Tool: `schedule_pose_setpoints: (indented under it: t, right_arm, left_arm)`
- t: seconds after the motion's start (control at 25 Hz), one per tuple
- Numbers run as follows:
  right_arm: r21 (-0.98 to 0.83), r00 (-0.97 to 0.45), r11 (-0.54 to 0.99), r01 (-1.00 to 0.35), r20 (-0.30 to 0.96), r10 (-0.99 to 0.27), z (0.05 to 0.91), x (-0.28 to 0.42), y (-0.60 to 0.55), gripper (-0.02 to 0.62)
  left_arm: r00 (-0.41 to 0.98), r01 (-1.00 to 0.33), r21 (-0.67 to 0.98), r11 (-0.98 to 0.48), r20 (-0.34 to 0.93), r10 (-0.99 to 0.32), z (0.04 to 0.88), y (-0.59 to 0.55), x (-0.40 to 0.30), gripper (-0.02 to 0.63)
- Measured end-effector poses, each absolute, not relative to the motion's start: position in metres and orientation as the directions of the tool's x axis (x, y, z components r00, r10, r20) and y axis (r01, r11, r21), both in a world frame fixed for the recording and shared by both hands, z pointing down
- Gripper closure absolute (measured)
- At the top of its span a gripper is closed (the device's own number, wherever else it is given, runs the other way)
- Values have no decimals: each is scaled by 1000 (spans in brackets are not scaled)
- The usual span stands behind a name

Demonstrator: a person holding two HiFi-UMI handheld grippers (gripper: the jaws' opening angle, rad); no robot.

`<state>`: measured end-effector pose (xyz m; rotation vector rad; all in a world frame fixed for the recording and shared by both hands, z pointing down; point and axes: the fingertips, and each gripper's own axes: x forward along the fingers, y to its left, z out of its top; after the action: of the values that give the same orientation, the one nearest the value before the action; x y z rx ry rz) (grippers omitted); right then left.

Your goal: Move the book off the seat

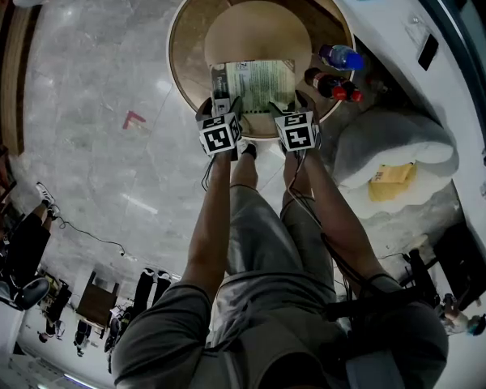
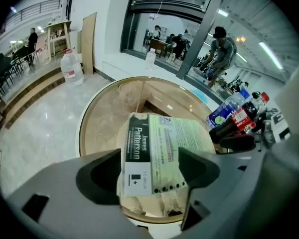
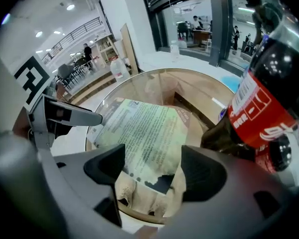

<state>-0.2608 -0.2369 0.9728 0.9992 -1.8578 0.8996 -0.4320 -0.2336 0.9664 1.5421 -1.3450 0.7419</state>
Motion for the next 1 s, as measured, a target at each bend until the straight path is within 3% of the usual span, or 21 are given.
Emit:
schedule_pose_setpoints:
  t: [0.36, 0.6, 1.0]
  right_arm:
    - [-206, -384, 432, -878, 842, -379, 914, -261, -257, 245]
    - [-183, -401, 456, -871, 801, -444, 839, -282, -294, 247]
    - [-206, -507, 479, -853, 541, -671, 593, -319, -372, 247]
  left_arm:
    - [175, -983, 175, -54, 822, -542, 904, -247, -435, 244]
    - [123, -991, 130, -36, 764, -634, 822, -280, -439, 244]
    - [82, -996, 73, -55, 459, -885, 569, -363, -447, 245]
